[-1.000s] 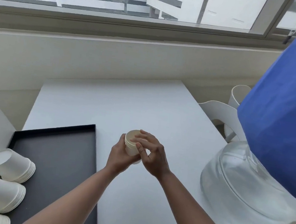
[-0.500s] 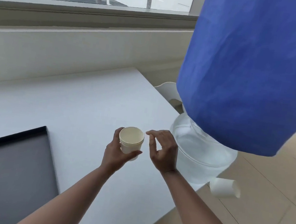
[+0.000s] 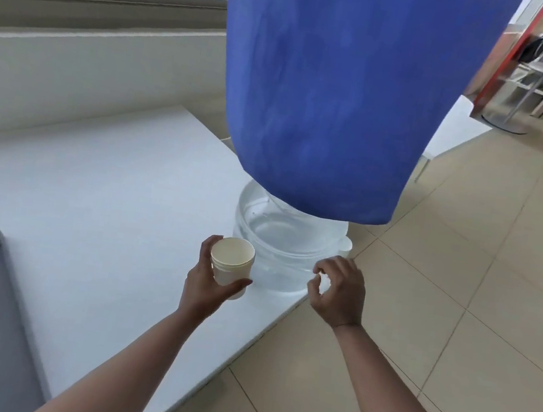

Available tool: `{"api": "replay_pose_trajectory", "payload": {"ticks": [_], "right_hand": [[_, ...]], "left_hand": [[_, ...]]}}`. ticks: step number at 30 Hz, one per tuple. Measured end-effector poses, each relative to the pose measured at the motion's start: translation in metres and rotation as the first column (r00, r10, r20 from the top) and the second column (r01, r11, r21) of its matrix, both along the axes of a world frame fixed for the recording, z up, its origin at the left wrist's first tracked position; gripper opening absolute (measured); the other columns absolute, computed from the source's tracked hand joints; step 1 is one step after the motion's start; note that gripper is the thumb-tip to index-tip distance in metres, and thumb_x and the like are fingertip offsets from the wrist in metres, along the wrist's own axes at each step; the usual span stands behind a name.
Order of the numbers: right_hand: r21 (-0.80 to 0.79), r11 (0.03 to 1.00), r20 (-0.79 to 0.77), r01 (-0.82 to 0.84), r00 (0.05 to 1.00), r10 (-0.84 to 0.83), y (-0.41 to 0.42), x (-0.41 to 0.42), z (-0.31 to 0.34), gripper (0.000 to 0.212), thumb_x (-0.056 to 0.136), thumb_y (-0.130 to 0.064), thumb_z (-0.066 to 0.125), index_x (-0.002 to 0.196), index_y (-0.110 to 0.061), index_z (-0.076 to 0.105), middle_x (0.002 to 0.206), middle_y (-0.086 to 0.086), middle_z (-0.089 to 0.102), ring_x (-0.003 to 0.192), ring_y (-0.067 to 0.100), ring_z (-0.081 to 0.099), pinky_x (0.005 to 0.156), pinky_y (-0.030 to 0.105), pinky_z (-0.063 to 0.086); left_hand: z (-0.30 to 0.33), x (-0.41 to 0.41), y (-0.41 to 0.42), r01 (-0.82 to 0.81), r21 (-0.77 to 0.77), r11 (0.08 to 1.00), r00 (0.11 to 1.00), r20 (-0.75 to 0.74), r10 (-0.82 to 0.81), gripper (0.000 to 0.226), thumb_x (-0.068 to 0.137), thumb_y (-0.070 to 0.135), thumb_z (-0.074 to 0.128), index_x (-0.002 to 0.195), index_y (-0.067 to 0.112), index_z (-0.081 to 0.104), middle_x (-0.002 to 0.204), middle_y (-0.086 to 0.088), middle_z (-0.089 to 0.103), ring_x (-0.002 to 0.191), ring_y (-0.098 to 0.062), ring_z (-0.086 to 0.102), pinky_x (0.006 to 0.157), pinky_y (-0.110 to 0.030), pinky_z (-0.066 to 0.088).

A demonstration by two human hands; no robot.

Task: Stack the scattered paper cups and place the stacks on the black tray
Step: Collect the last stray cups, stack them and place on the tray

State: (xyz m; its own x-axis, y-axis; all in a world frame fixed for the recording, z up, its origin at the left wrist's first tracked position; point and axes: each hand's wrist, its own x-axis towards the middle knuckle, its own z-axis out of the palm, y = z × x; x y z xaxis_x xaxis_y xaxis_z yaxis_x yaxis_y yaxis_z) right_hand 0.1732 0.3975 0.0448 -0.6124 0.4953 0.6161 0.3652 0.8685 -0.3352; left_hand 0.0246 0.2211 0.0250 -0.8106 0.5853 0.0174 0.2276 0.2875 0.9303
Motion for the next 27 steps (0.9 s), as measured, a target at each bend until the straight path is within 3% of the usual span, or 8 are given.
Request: {"api": "replay_pose_trajectory", "payload": {"ticks": [4,8,12,15,18,22,25,27], "right_hand": [[-0.221,0.938,0.253,0.267,0.945,-0.209,0.029,0.017,-0.013,0.032,0.066,-0.021,0.060,0.097,-0.013,0.061,0.099,0.008,0.059,0.093,0.033,0.053,0.072,0.038,0.045],[-0.243,0.902,0.709,0.357,0.700,-0.085,0.054,0.016,-0.015,0.073,0.070,-0.036,0.069,0.133,-0.025,0.034,0.133,0.005,0.038,0.122,0.030,0.037,0.091,0.043,0.041],[-0.163,0.933,0.856,0.320,0.516,-0.027,0.060,0.007,-0.025,0.087,0.067,-0.030,0.078,0.136,-0.024,0.026,0.139,0.008,0.033,0.121,0.031,0.040,0.090,0.041,0.044],[-0.089,0.956,0.891,0.279,0.451,-0.049,0.061,0.000,-0.031,0.076,0.071,-0.020,0.077,0.133,-0.019,0.033,0.129,0.006,0.043,0.118,0.028,0.044,0.087,0.038,0.046],[0.028,0.971,0.898,0.236,0.422,-0.129,0.061,-0.002,-0.031,0.058,0.076,-0.018,0.070,0.127,-0.017,0.042,0.122,0.004,0.050,0.114,0.025,0.048,0.084,0.034,0.046],[0.083,0.955,0.861,0.285,0.461,-0.213,0.072,0.002,-0.020,0.051,0.071,-0.023,0.071,0.118,-0.016,0.051,0.111,0.002,0.058,0.104,0.023,0.057,0.077,0.028,0.043],[-0.036,0.927,0.850,0.374,0.500,-0.169,0.087,0.011,-0.002,0.060,0.063,-0.033,0.077,0.117,-0.019,0.054,0.107,0.002,0.061,0.098,0.022,0.061,0.072,0.027,0.042],[-0.257,0.861,0.812,0.438,0.581,-0.053,0.097,0.020,0.014,0.065,0.060,-0.037,0.080,0.118,-0.021,0.055,0.103,0.001,0.061,0.093,0.022,0.059,0.070,0.026,0.042]], "left_hand": [[-0.003,0.010,0.004,0.012,-0.005,1.000,1.000,0.013,-0.012,0.085,0.052,0.045,0.077,0.123,0.041,0.029,0.109,0.010,0.058,0.095,-0.024,0.060,0.077,-0.034,0.051],[-0.006,0.015,0.001,0.016,-0.013,1.000,1.000,0.009,-0.016,0.087,0.053,0.044,0.077,0.125,0.038,0.028,0.108,0.011,0.056,0.095,-0.024,0.059,0.076,-0.035,0.051],[-0.010,0.017,0.000,0.033,-0.026,0.999,0.999,0.002,-0.033,0.092,0.054,0.042,0.079,0.129,0.037,0.028,0.110,0.015,0.054,0.095,-0.023,0.058,0.073,-0.029,0.048],[-0.012,0.014,0.002,0.029,-0.029,0.999,0.999,0.014,-0.029,0.092,0.060,0.032,0.084,0.132,0.035,0.027,0.109,0.015,0.054,0.096,-0.023,0.057,0.074,-0.029,0.048],[-0.011,0.013,0.005,0.023,-0.039,0.999,1.000,0.018,-0.022,0.091,0.056,0.038,0.083,0.129,0.035,0.029,0.105,0.018,0.055,0.095,-0.021,0.058,0.071,-0.026,0.048],[-0.013,0.014,0.010,0.023,-0.050,0.998,0.999,0.037,-0.021,0.082,0.053,0.045,0.078,0.121,0.039,0.033,0.100,0.025,0.055,0.092,-0.016,0.058,0.064,-0.019,0.047],[-0.015,0.014,0.013,0.026,-0.063,0.998,0.998,0.051,-0.023,0.083,0.052,0.046,0.078,0.124,0.033,0.037,0.103,0.017,0.058,0.095,-0.018,0.058,0.069,-0.023,0.047],[-0.016,0.015,0.015,0.028,-0.071,0.997,0.999,0.047,-0.025,0.083,0.052,0.046,0.077,0.124,0.030,0.039,0.105,0.014,0.058,0.096,-0.019,0.057,0.068,-0.021,0.046]]}}
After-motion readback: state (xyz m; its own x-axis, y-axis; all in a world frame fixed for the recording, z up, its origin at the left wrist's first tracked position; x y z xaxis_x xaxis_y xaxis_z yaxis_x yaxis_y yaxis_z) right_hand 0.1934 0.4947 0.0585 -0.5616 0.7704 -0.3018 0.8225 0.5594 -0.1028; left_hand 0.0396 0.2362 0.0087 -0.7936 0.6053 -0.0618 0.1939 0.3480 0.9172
